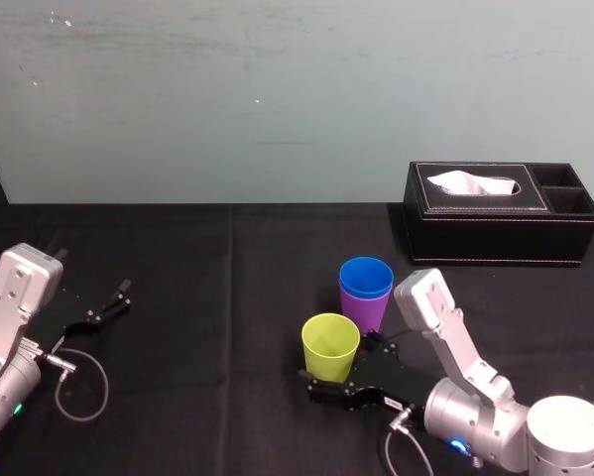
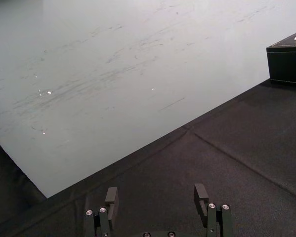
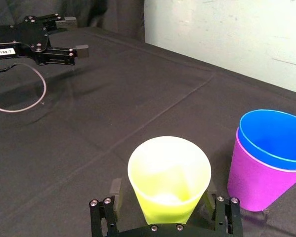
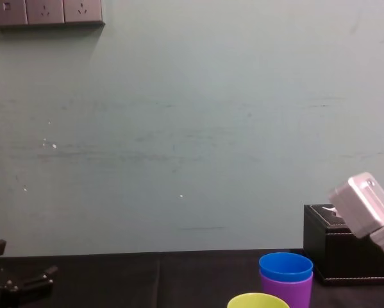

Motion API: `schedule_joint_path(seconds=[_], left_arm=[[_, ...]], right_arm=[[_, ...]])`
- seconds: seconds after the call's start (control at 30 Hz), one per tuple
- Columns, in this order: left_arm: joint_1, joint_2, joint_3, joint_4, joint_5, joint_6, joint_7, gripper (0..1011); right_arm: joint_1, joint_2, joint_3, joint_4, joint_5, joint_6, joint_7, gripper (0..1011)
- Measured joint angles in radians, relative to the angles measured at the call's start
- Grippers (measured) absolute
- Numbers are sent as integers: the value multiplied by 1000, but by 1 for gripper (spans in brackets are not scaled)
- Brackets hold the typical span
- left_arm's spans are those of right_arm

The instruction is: Stack the three plastic cups sequentially using one hand.

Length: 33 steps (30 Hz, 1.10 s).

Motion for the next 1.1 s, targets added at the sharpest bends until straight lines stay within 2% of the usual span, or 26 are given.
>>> schedule_joint_path(seconds=[1.1], left_arm=[[0, 0, 0, 0, 0, 0, 0, 1000]], right_arm=[[29, -41, -3, 56, -29, -3, -9, 1003]])
